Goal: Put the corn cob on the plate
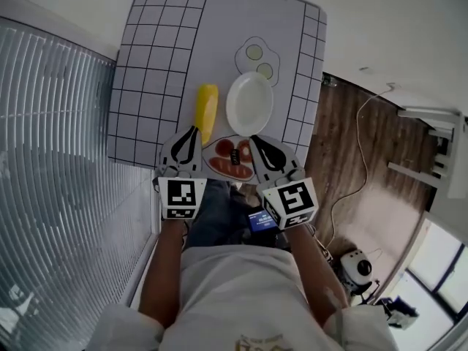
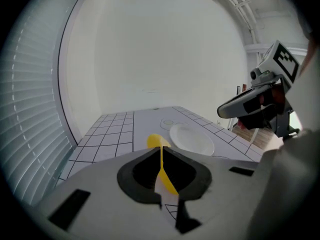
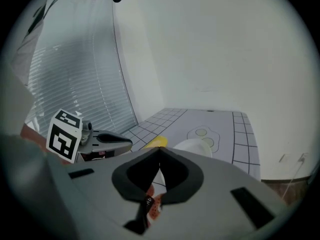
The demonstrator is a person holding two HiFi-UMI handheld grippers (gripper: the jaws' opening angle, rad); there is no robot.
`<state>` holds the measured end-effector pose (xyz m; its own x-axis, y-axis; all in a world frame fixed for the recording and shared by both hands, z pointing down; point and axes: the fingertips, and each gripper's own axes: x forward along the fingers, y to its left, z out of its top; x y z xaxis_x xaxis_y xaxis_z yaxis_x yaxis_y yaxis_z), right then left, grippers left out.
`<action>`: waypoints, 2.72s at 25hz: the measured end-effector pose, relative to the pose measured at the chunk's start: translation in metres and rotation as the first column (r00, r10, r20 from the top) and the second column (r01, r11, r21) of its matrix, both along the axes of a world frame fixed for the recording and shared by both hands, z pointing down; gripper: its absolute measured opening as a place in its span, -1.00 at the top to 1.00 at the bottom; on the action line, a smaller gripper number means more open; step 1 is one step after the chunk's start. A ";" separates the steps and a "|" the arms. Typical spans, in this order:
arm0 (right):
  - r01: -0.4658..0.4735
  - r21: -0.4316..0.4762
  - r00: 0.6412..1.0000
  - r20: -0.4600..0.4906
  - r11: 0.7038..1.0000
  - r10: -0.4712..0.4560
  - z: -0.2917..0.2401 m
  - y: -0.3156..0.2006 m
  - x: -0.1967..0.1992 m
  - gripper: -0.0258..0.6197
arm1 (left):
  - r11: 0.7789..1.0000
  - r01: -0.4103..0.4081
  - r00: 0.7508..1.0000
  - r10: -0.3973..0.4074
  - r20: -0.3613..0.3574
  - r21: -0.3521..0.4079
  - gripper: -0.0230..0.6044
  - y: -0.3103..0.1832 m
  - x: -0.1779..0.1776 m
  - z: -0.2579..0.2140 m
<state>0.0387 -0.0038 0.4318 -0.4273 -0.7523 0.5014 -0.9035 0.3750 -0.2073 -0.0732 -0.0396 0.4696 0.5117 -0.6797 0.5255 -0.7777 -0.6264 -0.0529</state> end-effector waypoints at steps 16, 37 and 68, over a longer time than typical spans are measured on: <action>0.040 -0.129 0.998 0.055 0.991 -0.033 0.041 -0.038 -0.042 0.90 | 0.997 -0.064 0.998 0.064 -0.006 -0.046 0.58 -0.001 0.017 0.029; 0.110 -0.233 0.991 0.100 0.966 -0.089 0.065 -0.051 -0.062 0.65 | 0.989 -0.133 0.985 0.139 0.100 -0.062 0.13 -0.003 0.024 0.052; 0.177 -0.345 0.982 0.125 0.922 -0.142 0.084 -0.078 -0.099 0.23 | 0.980 -0.041 0.996 0.056 0.074 -0.196 0.00 -0.021 0.014 0.058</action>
